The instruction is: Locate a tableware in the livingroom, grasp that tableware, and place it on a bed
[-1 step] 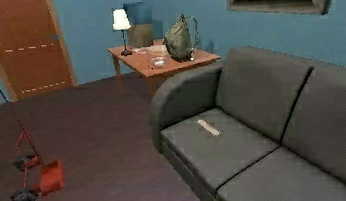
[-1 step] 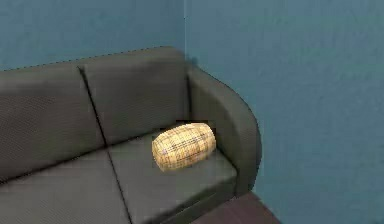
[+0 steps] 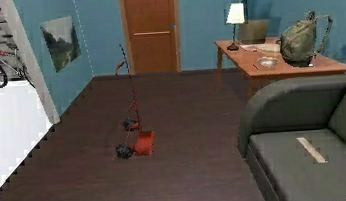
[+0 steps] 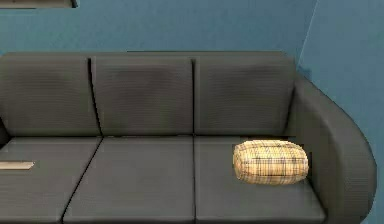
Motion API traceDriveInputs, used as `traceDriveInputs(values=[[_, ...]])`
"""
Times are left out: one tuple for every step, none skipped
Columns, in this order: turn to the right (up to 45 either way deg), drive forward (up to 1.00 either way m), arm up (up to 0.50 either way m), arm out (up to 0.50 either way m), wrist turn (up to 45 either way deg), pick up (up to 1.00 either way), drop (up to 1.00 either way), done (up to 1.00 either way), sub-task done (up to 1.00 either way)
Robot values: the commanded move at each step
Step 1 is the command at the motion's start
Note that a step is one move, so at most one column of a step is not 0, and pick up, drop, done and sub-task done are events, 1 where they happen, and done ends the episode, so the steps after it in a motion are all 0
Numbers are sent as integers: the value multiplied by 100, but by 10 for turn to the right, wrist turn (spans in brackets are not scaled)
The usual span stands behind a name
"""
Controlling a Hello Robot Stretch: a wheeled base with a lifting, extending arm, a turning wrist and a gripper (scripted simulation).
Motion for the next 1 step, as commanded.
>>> traceDriveInputs(values=[[0, 15, 0, 0, 0, 0, 0, 0, 0]])
